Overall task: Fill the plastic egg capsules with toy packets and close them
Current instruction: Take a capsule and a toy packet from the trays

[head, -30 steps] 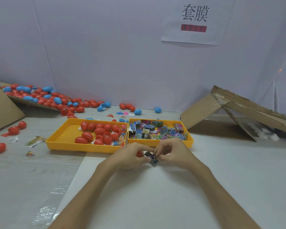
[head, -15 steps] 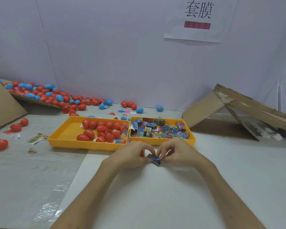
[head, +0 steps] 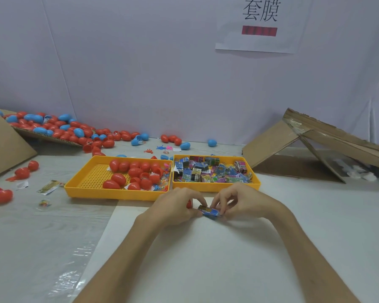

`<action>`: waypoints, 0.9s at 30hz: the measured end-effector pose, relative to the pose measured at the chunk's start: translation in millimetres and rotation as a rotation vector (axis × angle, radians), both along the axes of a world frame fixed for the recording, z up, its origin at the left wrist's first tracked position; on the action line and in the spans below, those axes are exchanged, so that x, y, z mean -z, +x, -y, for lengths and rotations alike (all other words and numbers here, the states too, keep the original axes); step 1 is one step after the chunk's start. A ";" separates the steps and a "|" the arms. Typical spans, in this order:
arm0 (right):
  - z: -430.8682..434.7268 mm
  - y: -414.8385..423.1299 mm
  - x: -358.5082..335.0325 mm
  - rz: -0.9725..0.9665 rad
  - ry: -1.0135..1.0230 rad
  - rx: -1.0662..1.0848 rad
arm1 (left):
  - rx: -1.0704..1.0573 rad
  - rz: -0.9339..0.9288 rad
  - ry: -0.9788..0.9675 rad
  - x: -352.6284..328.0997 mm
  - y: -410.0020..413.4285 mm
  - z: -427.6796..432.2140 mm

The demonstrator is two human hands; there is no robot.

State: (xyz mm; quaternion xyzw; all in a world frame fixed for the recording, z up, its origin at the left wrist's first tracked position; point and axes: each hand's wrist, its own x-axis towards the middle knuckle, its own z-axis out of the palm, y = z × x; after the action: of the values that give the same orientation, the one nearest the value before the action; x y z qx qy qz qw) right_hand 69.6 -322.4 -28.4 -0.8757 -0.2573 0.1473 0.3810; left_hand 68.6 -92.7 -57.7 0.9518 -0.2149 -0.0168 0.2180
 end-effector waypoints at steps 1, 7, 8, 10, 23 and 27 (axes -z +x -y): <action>3.0 0.2 -0.4 -0.010 -0.005 -0.004 | 0.001 0.002 0.000 0.0 0.3 -0.2; 23.3 2.5 -3.0 -0.028 0.155 0.111 | 0.025 -0.009 -0.025 -1.3 1.0 -4.7; 24.0 2.7 -3.2 -0.025 0.217 0.146 | 0.026 -0.031 -0.037 -1.4 0.1 -6.3; 22.8 3.3 -3.7 -0.001 0.284 0.190 | 0.029 -0.084 -0.098 -1.9 -2.9 -10.6; -6.9 -4.6 -1.9 -0.035 0.526 0.133 | 0.087 -0.187 -0.608 -13.4 -15.6 12.3; -16.2 -5.8 1.3 0.035 0.545 0.183 | 0.004 -0.202 -0.661 -12.9 -14.5 14.6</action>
State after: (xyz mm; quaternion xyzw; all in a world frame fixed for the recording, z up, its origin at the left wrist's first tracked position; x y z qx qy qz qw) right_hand 63.8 -306.2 -29.6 -0.7630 -0.2140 0.0226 0.6095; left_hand 54.1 -107.3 -44.9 0.8229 -0.1880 -0.0411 0.5346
